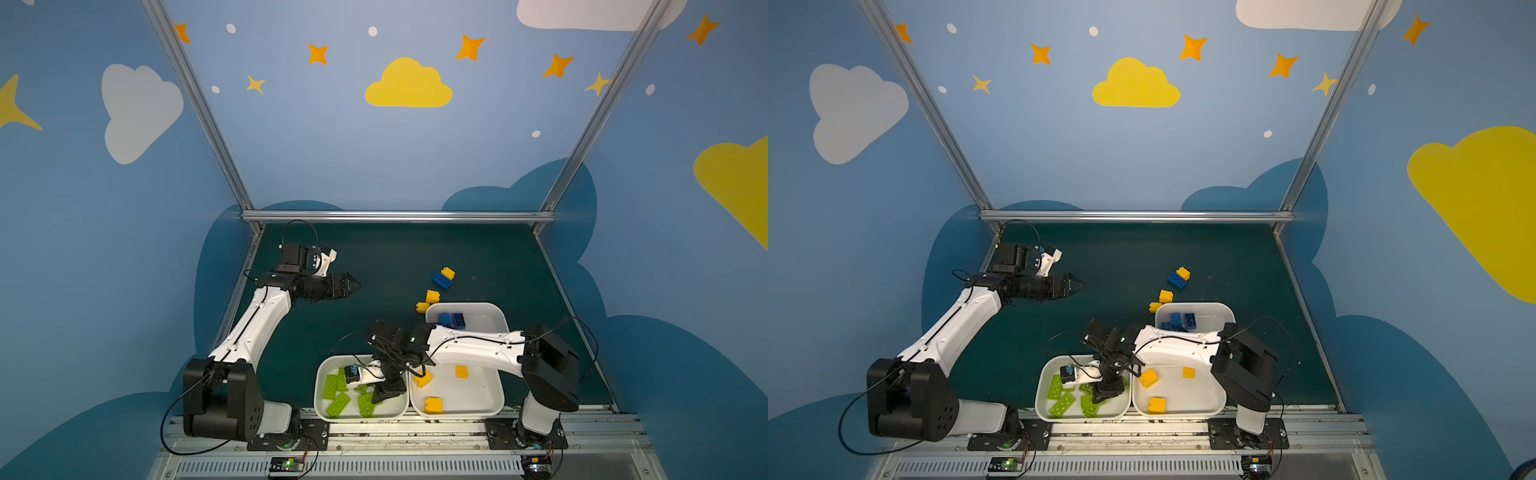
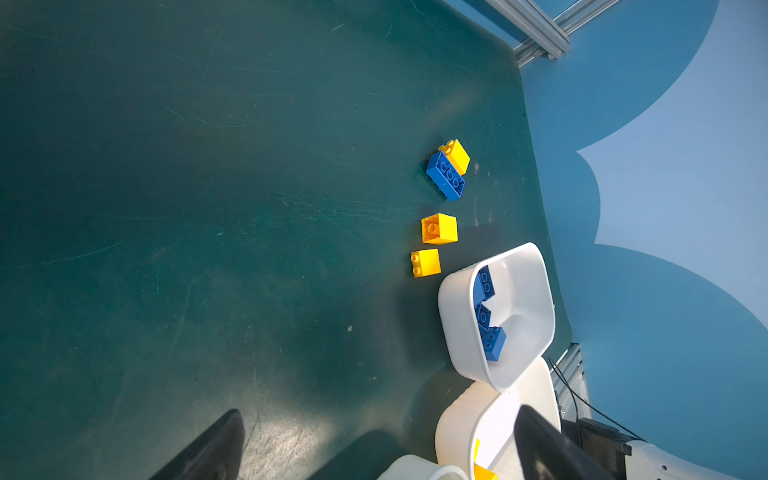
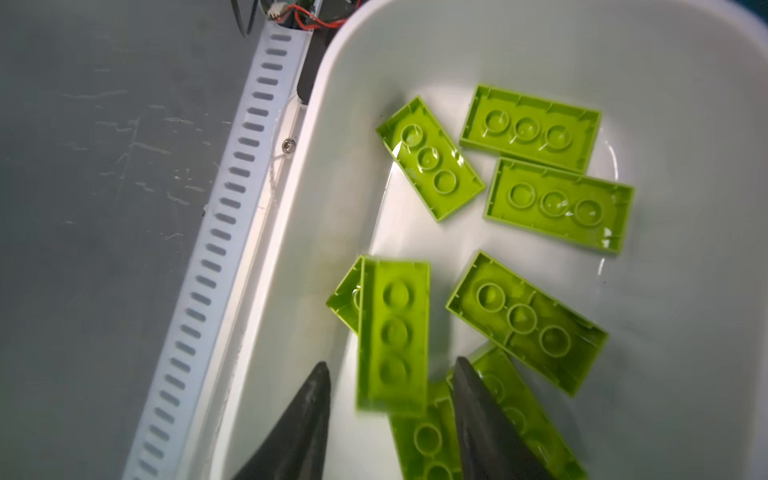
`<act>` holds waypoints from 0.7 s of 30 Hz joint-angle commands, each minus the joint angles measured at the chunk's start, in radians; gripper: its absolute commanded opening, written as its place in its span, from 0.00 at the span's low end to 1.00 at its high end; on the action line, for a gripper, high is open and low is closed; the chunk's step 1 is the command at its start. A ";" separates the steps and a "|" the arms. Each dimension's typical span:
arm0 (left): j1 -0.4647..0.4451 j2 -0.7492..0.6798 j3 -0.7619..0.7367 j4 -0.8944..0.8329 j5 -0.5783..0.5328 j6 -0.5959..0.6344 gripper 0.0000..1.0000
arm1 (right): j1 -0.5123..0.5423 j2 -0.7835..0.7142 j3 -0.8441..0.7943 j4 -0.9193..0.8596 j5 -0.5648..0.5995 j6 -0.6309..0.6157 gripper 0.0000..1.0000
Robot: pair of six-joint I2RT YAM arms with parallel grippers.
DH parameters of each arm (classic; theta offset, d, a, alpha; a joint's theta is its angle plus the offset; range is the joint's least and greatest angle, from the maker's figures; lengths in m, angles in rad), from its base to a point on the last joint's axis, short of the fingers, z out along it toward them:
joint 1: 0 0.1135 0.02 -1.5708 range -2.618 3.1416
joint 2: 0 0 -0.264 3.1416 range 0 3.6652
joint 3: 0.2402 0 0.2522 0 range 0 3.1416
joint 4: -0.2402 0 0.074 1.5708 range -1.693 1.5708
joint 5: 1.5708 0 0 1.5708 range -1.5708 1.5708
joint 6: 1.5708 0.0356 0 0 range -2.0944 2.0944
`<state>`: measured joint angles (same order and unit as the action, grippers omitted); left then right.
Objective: Sort the legos into containers by color
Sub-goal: 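Carry the lime-green brick to the nearest white bin and release it, then return the right gripper to the pile beside the farthest bin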
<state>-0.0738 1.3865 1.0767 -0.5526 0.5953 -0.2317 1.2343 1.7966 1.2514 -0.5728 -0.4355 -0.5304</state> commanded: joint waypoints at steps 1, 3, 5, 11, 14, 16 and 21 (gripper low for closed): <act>0.005 -0.029 -0.009 -0.007 -0.002 0.006 0.99 | -0.013 -0.009 0.104 -0.099 0.104 0.069 0.58; 0.006 -0.027 -0.009 -0.009 -0.002 0.006 1.00 | -0.044 -0.031 0.125 -0.138 0.116 0.077 0.60; 0.006 -0.029 -0.009 -0.007 0.000 0.007 0.99 | -0.096 -0.084 0.134 -0.172 0.105 0.105 0.60; 0.006 -0.021 -0.018 0.007 0.004 0.002 0.99 | -0.296 -0.205 0.169 -0.298 0.105 0.090 0.60; 0.006 -0.018 -0.023 0.020 0.009 -0.007 1.00 | -0.397 -0.209 0.176 -0.334 0.151 0.028 0.60; 0.006 -0.016 -0.023 0.022 0.009 -0.006 0.99 | -0.454 -0.201 0.181 -0.336 0.170 -0.008 0.60; 0.006 -0.011 -0.027 0.025 0.011 -0.001 0.99 | -0.538 -0.086 0.280 -0.402 0.227 -0.060 0.60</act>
<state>-0.0719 1.3781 1.0672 -0.5346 0.5949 -0.2352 0.7174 1.6512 1.4818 -0.9016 -0.2489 -0.5377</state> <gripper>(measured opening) 0.995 0.598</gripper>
